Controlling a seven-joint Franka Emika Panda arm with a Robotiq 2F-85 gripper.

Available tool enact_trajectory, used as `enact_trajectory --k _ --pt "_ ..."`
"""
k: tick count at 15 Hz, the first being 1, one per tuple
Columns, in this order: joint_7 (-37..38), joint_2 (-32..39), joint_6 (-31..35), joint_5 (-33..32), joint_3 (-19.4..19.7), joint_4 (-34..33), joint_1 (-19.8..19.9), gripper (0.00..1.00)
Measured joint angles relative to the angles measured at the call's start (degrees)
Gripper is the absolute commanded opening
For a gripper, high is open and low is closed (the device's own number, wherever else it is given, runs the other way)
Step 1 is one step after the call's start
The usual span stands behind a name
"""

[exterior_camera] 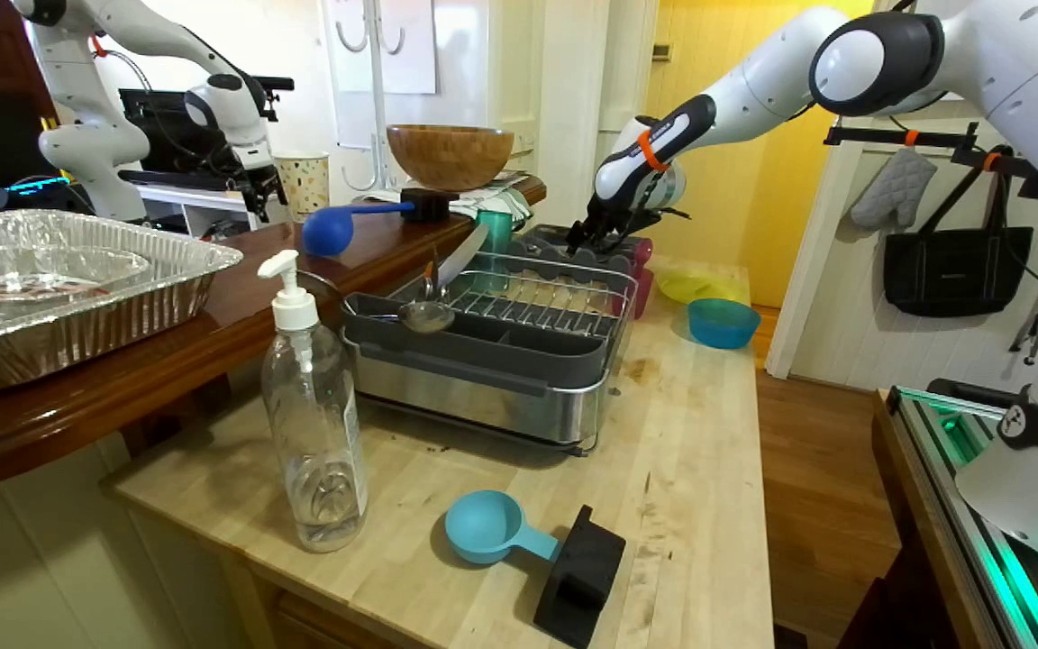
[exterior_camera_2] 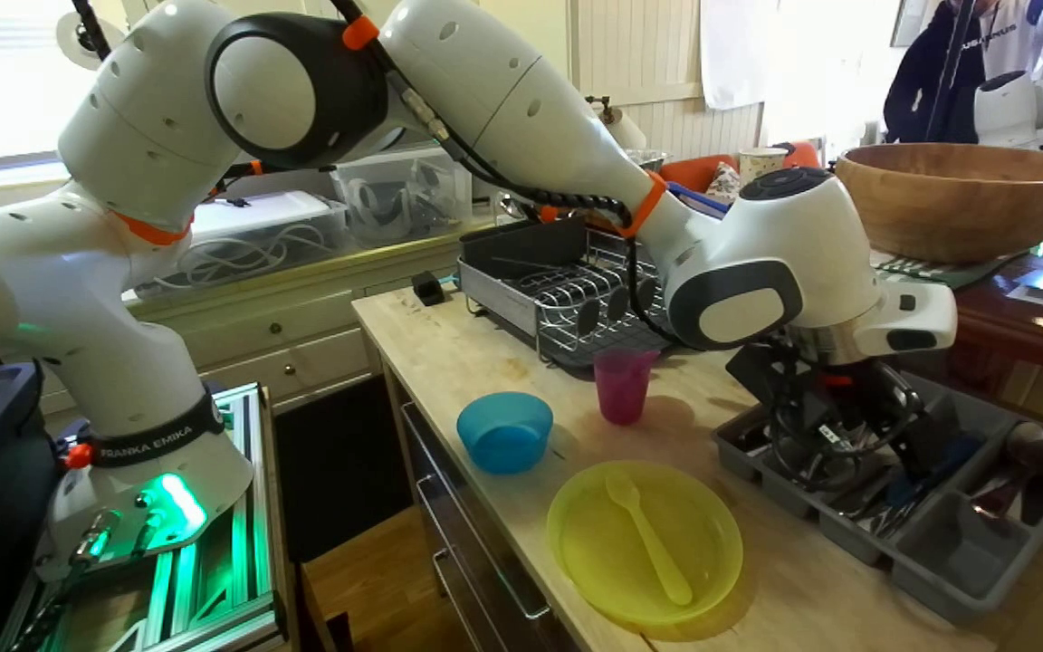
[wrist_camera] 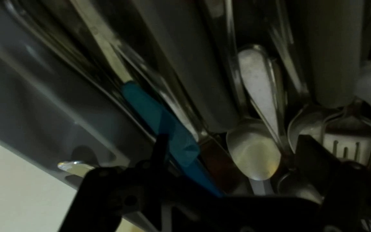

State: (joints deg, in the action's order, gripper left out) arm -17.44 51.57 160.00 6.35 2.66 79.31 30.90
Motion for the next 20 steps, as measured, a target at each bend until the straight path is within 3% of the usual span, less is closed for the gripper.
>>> enact_trajectory --k 8,11,13,16,19,20 --pt "-0.04 0.00 2.52 -1.43 0.58 0.24 0.02 1.00" --pt "-0.04 0.02 2.89 -2.32 0.92 0.45 -0.04 0.83" --pt "-0.04 0.07 2.89 -2.90 1.03 0.65 -0.05 0.84" --pt "-0.04 0.28 2.89 -3.29 1.17 0.85 -0.17 0.99" --pt "-0.04 0.39 2.90 -3.53 1.24 0.87 -0.22 1.00" --pt "-0.04 0.42 2.90 -3.63 1.26 0.87 -0.23 0.90"
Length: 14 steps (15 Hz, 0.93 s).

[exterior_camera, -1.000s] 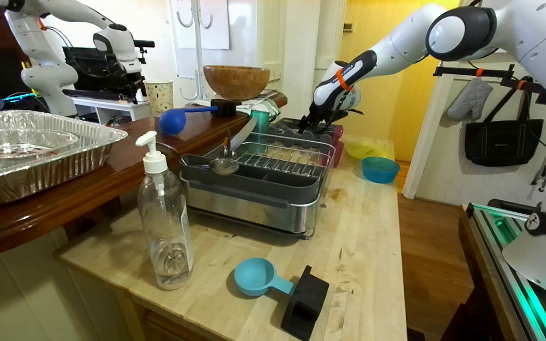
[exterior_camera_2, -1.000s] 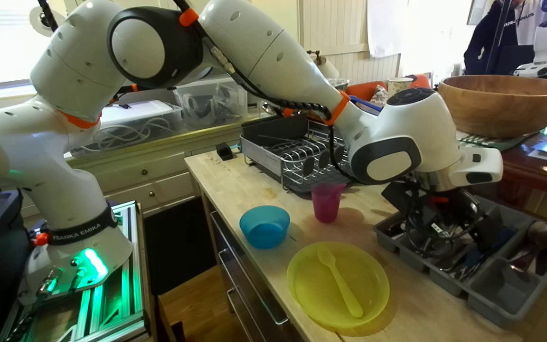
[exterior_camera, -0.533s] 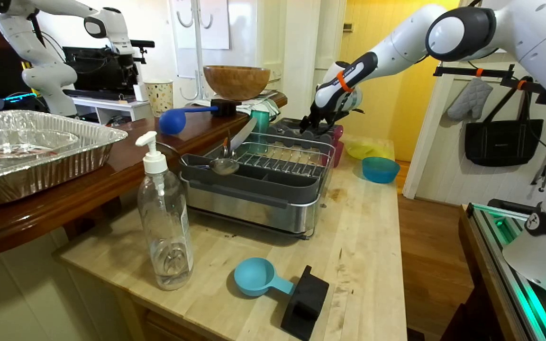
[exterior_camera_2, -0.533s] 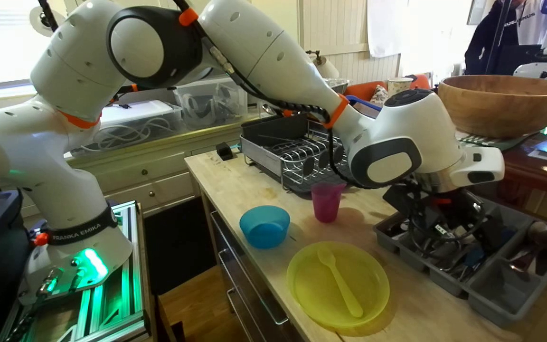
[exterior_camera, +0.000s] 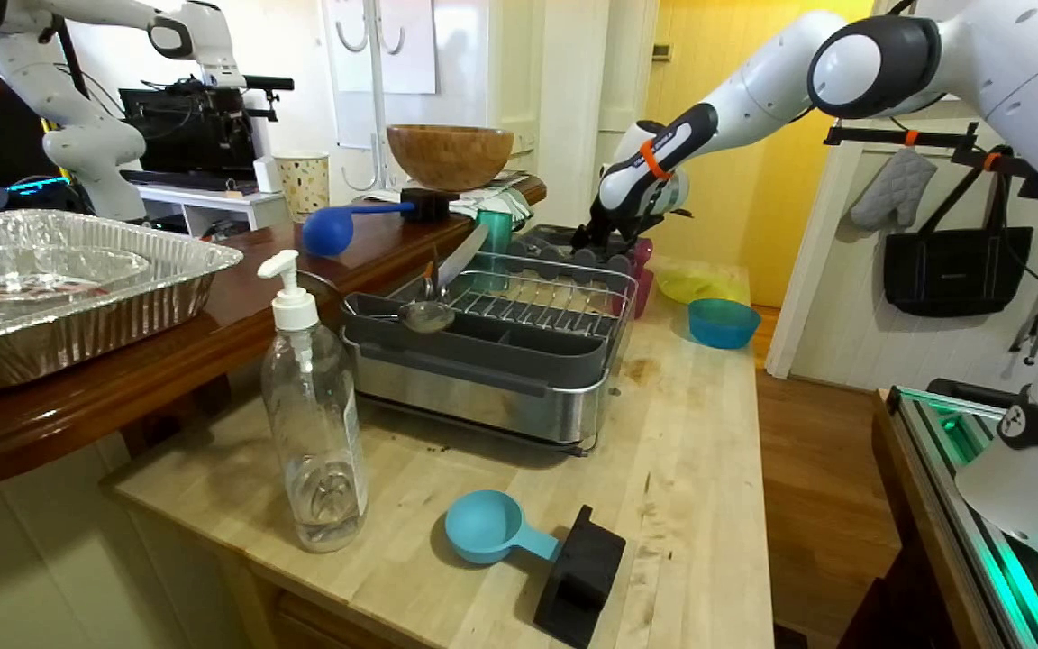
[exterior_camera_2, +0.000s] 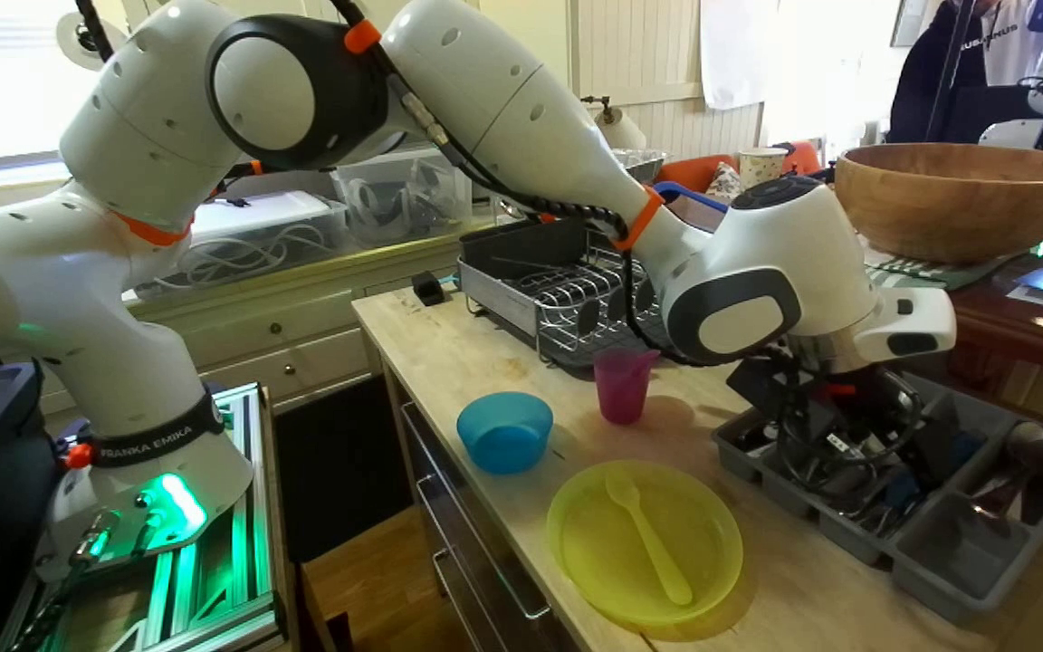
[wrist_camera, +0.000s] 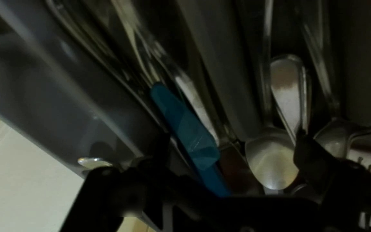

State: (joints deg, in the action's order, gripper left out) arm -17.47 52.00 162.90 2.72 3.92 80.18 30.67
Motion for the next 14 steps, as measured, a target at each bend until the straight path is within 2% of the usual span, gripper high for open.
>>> enact_trajectory --k 1,2,4,6,11,14 --pt "0.00 0.03 0.00 -0.08 0.03 0.01 -0.02 0.75" --pt "0.00 0.06 0.00 -0.18 0.07 0.01 -0.04 0.72" --pt "0.00 0.03 0.02 -0.29 0.10 0.01 -0.12 0.55" --pt "0.00 -0.17 0.14 -0.41 0.22 -0.01 -0.31 0.42" --pt "0.00 -0.44 0.19 -0.85 0.83 -0.03 -0.31 0.58" --pt "0.00 -0.37 0.19 -0.91 0.84 0.00 -0.41 0.42"
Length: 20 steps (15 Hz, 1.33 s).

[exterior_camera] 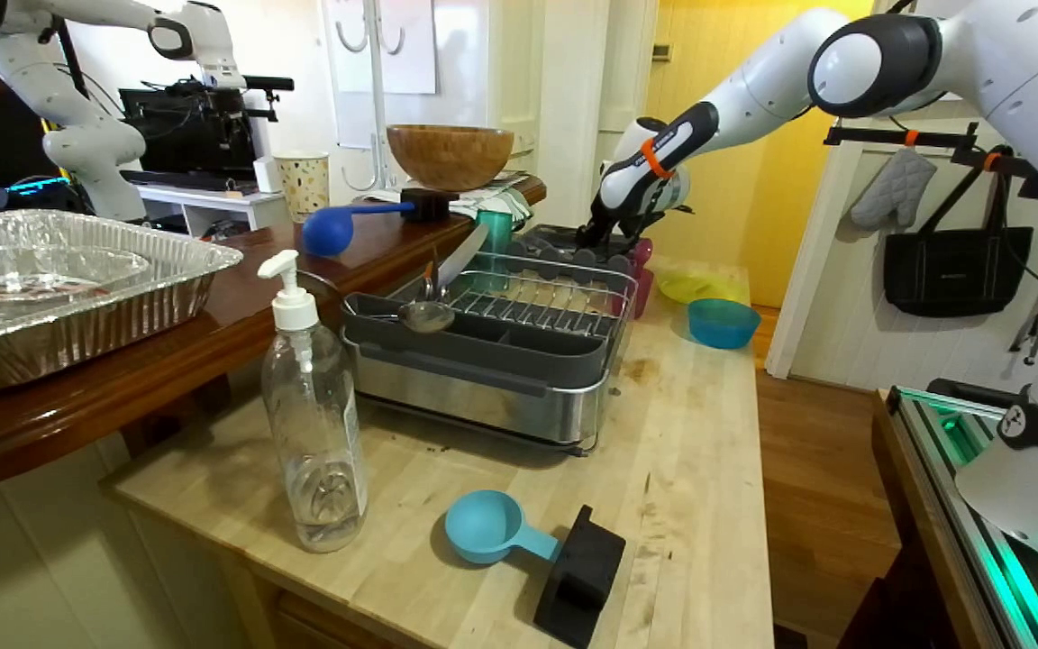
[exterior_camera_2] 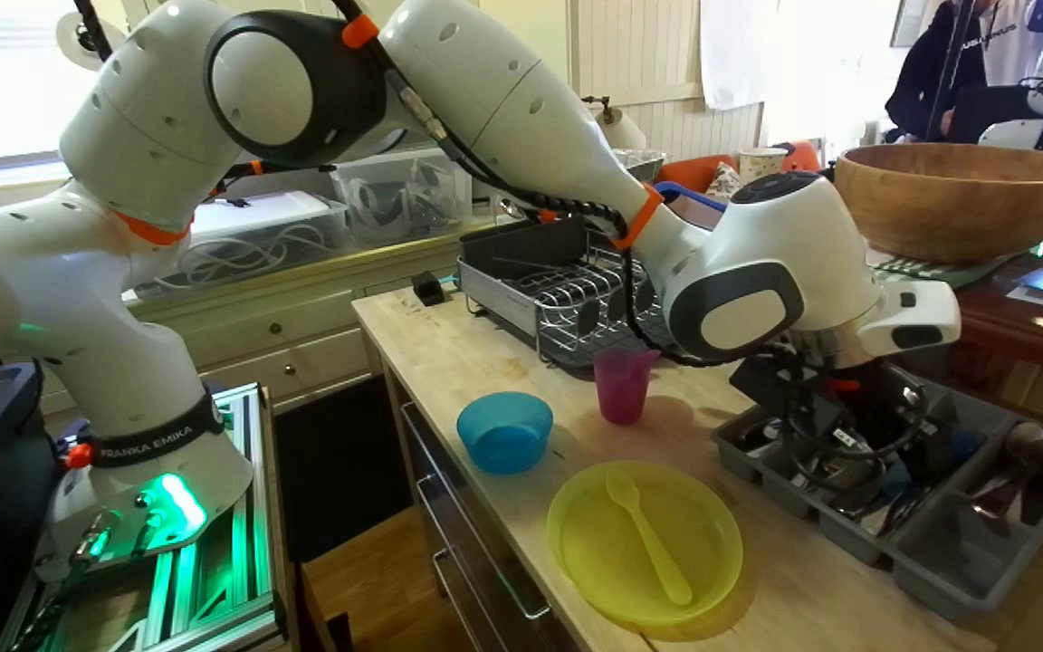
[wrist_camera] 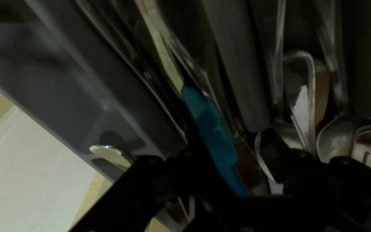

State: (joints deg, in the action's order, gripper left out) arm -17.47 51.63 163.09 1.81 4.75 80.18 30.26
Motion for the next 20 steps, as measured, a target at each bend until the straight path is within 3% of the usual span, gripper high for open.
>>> enact_trajectory --k 3,4,9,12,13,16,17,18,20 --pt "0.00 -0.09 0.03 -0.12 0.21 -0.04 -0.03 0.27" --pt "0.00 -0.14 0.12 -0.16 0.37 -0.11 -0.03 0.30" --pt "-0.02 -0.19 0.26 -0.47 0.51 -0.21 -0.05 0.26" --pt "-0.02 -0.15 0.27 -0.48 0.50 -0.15 -0.13 0.40" --pt "-0.02 -0.13 0.27 -0.48 0.50 -0.14 -0.16 0.49" --pt "-0.02 -0.07 0.27 -0.48 0.50 -0.03 -0.29 0.28" --pt "-0.02 -0.07 0.27 -0.48 0.50 -0.03 -0.32 0.12" --pt "-0.02 -0.09 0.31 -0.48 0.52 -0.05 -0.32 0.02" --pt "-0.02 -0.19 0.64 -0.48 0.55 -0.14 -0.32 0.03"
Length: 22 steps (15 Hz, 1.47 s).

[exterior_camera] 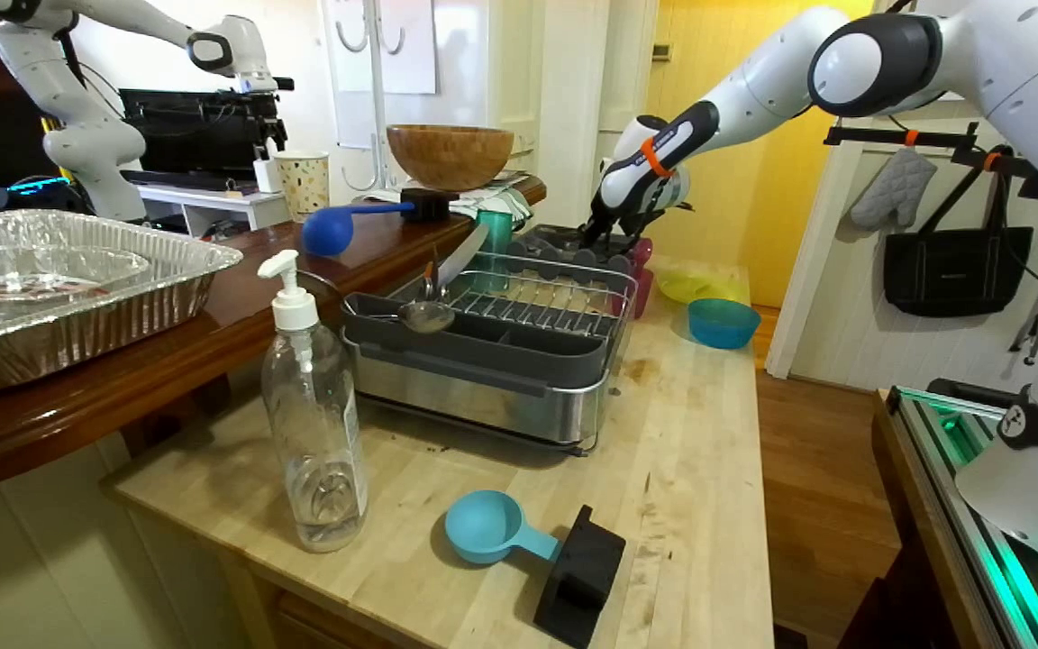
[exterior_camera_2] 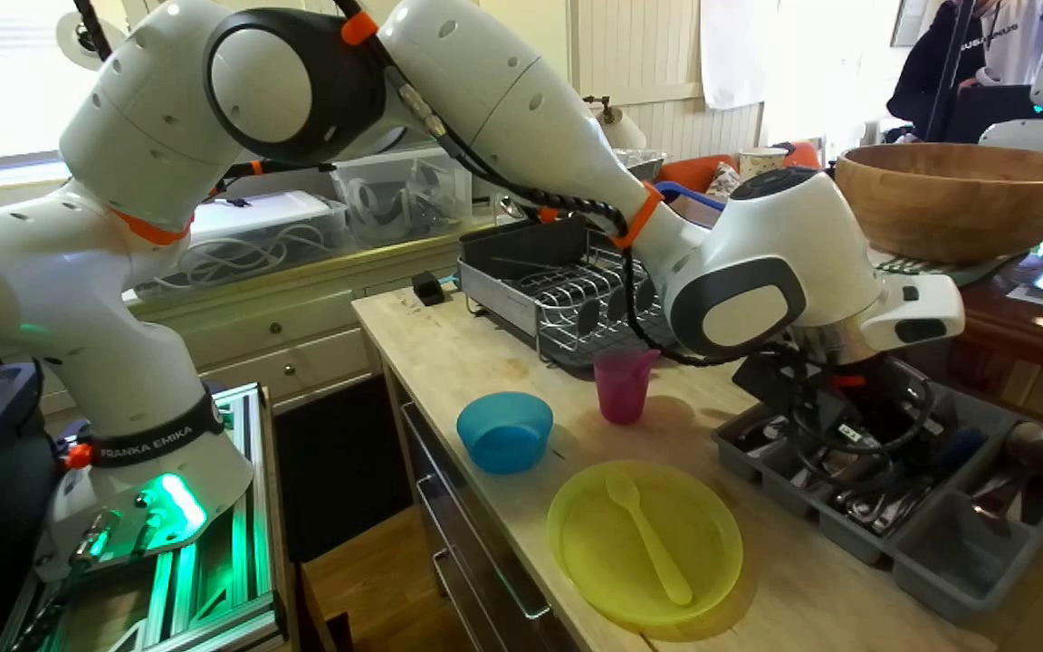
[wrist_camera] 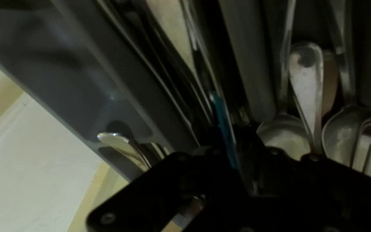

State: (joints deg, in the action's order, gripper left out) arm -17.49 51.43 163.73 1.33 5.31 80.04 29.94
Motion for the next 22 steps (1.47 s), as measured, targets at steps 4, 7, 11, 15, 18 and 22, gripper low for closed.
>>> enact_trajectory --k 4,7,11,15,18,22 --pt "-0.22 -0.01 0.08 -0.08 -0.02 0.00 -0.10 0.04" --pt "-0.35 -0.01 0.12 -0.10 -0.02 0.00 -0.11 0.04" --pt "-0.33 -0.30 0.20 -0.10 0.10 -0.02 -0.11 0.04" --pt "0.10 -1.66 0.27 -0.10 0.71 -0.01 -0.23 0.05" --pt "0.33 -2.30 0.27 -0.10 1.26 0.00 -0.38 0.03" --pt "0.69 -2.39 0.27 -0.10 1.98 0.11 -0.90 0.07"
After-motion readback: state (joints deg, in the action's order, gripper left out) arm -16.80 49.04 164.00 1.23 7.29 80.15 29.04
